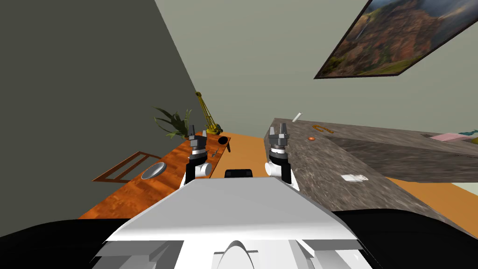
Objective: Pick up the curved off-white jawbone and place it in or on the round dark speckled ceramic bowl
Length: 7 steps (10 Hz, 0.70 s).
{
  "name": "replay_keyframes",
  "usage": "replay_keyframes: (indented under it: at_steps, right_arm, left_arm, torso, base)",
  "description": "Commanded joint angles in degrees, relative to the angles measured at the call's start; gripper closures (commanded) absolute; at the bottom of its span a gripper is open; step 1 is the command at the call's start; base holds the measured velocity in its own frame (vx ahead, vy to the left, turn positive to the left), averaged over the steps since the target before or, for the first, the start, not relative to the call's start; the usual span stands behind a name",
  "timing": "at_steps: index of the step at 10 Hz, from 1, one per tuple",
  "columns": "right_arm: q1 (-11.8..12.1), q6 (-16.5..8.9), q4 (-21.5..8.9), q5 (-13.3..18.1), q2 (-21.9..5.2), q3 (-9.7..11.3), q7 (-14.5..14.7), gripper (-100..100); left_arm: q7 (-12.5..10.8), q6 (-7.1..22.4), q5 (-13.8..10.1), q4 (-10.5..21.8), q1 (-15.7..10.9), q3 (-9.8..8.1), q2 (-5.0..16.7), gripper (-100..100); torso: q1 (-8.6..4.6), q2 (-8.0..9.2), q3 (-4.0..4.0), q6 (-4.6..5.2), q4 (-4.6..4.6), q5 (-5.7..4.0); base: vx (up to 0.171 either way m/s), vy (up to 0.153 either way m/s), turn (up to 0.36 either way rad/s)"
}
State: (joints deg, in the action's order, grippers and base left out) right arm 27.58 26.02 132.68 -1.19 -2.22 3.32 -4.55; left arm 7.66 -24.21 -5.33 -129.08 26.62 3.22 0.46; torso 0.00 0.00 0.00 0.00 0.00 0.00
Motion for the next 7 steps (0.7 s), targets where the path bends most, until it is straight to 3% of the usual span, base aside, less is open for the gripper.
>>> replay_keyframes:
  at_steps: [1,7]
  right_arm:
    - [0.00,0.00,0.00,0.00,0.00,0.00,0.00,0]
    - [0.00,0.00,0.00,0.00,0.00,0.00,0.00,0]
  left_arm:
    - [-0.78,1.52,-1.36,1.58,-0.46,-0.97,1.48,-100]
    - [-3.78,7.79,-7.12,9.31,-2.71,-4.98,5.03,-100]
  torso:
    - [0.00,0.00,0.00,0.00,0.00,0.00]
    - [0.00,0.02,0.01,0.00,0.00,0.00]
  base:
    - [-0.011,-0.010,-0.071]
    - [-0.009,-0.012,-0.061]
